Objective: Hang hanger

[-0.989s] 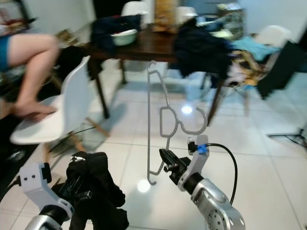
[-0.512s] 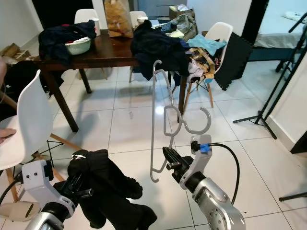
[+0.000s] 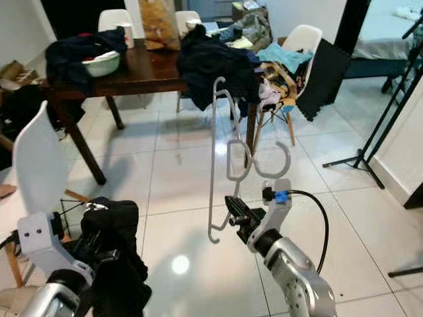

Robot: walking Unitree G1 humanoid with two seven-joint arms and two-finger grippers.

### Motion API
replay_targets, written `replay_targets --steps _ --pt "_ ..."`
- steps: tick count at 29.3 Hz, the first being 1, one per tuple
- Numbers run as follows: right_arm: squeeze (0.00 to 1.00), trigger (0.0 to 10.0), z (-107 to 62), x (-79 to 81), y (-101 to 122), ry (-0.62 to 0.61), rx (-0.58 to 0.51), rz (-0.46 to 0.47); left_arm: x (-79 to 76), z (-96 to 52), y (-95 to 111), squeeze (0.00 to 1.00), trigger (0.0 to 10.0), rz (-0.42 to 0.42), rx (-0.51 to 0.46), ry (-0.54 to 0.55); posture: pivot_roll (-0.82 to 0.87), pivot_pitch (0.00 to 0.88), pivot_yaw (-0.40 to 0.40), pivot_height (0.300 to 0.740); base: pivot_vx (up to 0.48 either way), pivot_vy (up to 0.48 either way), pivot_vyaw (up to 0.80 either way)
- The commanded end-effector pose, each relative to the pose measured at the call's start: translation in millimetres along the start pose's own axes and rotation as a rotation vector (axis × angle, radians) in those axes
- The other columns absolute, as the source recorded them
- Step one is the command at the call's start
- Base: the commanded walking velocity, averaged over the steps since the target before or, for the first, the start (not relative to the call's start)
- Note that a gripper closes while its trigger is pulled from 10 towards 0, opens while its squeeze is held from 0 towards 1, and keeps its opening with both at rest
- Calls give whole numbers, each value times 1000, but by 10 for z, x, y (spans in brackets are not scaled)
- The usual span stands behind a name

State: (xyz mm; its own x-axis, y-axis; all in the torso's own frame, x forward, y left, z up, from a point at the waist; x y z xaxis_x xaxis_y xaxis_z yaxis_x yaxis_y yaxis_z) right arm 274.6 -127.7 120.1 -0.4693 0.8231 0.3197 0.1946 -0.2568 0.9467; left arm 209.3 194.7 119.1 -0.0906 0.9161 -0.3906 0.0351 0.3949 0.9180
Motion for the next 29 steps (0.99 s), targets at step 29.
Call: replay_targets --steps 29 --pt "0 10000 188 -15 100 31 -7 -94 -73 320 635 0 10000 113 -226 -52 7 56 7 740 480 0 0"
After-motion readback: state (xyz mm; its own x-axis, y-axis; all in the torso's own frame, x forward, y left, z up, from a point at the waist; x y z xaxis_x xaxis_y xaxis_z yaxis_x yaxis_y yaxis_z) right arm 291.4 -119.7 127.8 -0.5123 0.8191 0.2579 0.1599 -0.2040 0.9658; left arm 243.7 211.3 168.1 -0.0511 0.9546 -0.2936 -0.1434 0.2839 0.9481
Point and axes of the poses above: a point about 5 cm out from each wrist's last joint towards the gripper, its own z axis pointing out of the wrist towards the gripper, its own y axis along the axis of the wrist's last joint, x = y × z, the point moved 1 cm from there along z, pointing out of the wrist towards the gripper, and after that the axes turned 6 degrees about -z, right-handed, at the moved point
